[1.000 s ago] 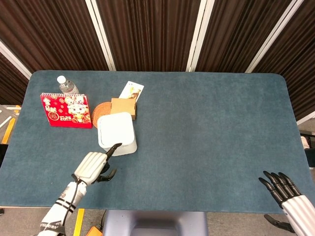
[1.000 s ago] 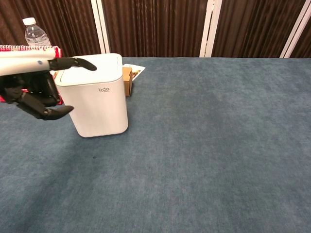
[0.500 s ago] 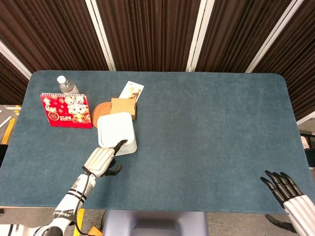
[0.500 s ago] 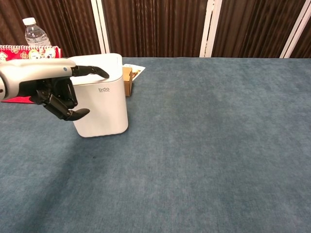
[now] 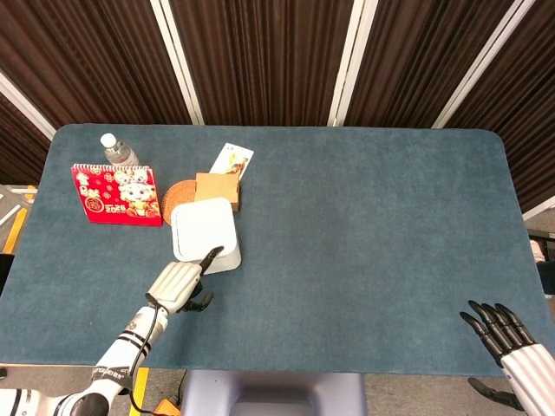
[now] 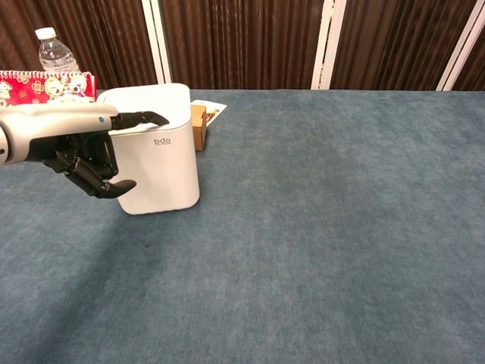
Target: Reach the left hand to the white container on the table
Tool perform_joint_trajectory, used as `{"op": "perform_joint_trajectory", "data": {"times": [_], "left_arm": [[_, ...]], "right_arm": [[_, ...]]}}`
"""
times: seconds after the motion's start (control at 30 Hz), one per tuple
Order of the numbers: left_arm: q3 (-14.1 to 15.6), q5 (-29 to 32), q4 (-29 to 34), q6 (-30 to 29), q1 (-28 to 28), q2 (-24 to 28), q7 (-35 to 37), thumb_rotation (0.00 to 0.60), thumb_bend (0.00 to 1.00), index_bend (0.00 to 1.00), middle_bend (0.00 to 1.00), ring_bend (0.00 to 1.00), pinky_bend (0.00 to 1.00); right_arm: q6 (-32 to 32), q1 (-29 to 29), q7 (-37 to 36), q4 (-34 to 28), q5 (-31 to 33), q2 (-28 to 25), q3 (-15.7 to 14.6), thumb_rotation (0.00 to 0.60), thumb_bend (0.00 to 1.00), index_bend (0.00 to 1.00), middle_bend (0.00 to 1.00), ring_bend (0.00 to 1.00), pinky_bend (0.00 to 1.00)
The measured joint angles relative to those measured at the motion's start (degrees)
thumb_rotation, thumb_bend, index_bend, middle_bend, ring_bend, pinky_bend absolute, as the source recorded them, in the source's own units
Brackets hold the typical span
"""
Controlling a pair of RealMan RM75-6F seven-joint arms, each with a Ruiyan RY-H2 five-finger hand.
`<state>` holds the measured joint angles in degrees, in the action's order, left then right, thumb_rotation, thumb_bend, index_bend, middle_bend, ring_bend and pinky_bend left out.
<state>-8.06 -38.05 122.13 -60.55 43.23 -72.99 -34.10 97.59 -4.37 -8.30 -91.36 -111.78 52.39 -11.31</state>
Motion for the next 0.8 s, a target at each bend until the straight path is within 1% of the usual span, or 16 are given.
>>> {"op": "perform_joint_trajectory", "data": {"times": [0.07,0.13,0.2,0.23,0.3,0.37,0.43,0.53,0.57,0.63,0.67,0.7,0.73,0.77,0.8], "left_arm": [[0.1,0.3,0.0,0.3,0.5,0.1,0.5,0.600,0.45,0.00,1.00,1.00,1.00],[-0.2,-0.8,-0.1,-0.1,0.3,-0.1,1.5,0.600,0.46,0.00,1.00,1.00,1.00],[-0.6,-3.5,-0.2,-1.4,-0.3,-0.4,3.0,0.600,0.46,0.00,0.99,1.00,1.00],[-0.7,-5.2,-0.3,-2.0,-0.7,-0.6,3.8,0.600,0.46,0.00,0.96,1.00,1.00],[-0.9,-10.1,-0.6,-3.8,-1.8,-0.9,5.7,0.600,0.45,0.00,0.89,0.99,1.00],[-0.9,-15.0,-0.8,-5.6,-2.9,-0.9,7.2,0.600,0.45,0.00,0.81,0.94,1.00],[-0.6,-20.8,-1.0,-7.8,-4.4,-0.5,8.8,0.600,0.45,0.00,0.78,0.91,1.00],[1.1,-28.4,-1.0,-10.0,-7.1,1.3,11.3,0.600,0.45,0.00,0.74,0.84,1.00],[2.0,-30.5,-1.0,-10.4,-7.9,2.2,12.3,0.600,0.45,0.00,0.70,0.80,0.99],[4.6,-35.4,-1.2,-11.1,-10.0,4.3,14.5,0.600,0.45,0.00,0.56,0.64,0.87],[5.8,-37.6,-1.4,-11.5,-10.9,5.2,15.4,0.600,0.45,0.00,0.41,0.46,0.68],[7.7,-40.7,-2.0,-12.3,-12.3,6.3,16.7,0.600,0.45,0.00,0.29,0.30,0.49],[9.1,-43.1,-2.7,-13.0,-13.5,7.1,17.5,0.600,0.45,0.00,0.21,0.21,0.38],[10.7,-45.6,-3.6,-14.0,-14.9,7.8,18.2,0.600,0.45,0.00,0.10,0.08,0.23],[12.8,-48.8,-5.2,-15.8,-17.1,8.5,19.0,0.600,0.45,0.00,0.06,0.04,0.17]], "right_arm": [[0.0,0.0,0.1,0.0,0.0,0.0,0.0,0.600,0.24,0.00,0.00,0.00,0.00],[0.0,-0.1,0.0,-0.1,0.0,0.0,0.0,0.600,0.24,0.00,0.00,0.00,0.00],[0.1,-0.1,-0.1,0.0,0.0,-0.1,0.0,0.600,0.24,0.00,0.00,0.00,0.00],[0.1,-0.1,-0.2,0.0,0.0,-0.1,0.0,0.600,0.24,0.00,0.00,0.00,0.00],[0.2,-0.1,-0.2,0.1,0.0,-0.2,0.0,0.600,0.24,0.00,0.00,0.00,0.00],[0.3,-0.2,-0.2,0.1,0.0,-0.2,0.0,0.600,0.24,0.00,0.00,0.00,0.00],[0.6,-0.3,-0.3,0.1,0.0,-0.2,0.1,0.600,0.24,0.00,0.00,0.00,0.00],[0.9,-0.5,-0.2,0.1,-0.1,-0.2,0.1,0.600,0.24,0.00,0.00,0.00,0.00],[1.0,-0.5,-0.1,0.1,-0.1,-0.2,0.1,0.600,0.24,0.00,0.00,0.00,0.00],[1.3,-0.7,-0.1,0.2,-0.3,-0.2,0.0,0.600,0.24,0.00,0.00,0.00,0.00],[1.4,-0.7,-0.1,0.2,-0.4,-0.1,0.0,0.600,0.24,0.00,0.00,0.00,0.00],[1.6,-0.8,-0.1,0.3,-0.5,-0.1,0.0,0.600,0.24,0.00,0.00,0.00,0.00],[1.7,-0.9,0.0,0.3,-0.6,0.0,0.0,0.600,0.24,0.00,0.00,0.00,0.00],[1.7,-0.9,0.1,0.3,-0.6,0.0,0.0,0.600,0.24,0.00,0.00,0.00,0.00],[1.6,-0.9,0.2,0.3,-0.6,0.1,0.0,0.600,0.24,0.00,0.00,0.00,0.00]]}}
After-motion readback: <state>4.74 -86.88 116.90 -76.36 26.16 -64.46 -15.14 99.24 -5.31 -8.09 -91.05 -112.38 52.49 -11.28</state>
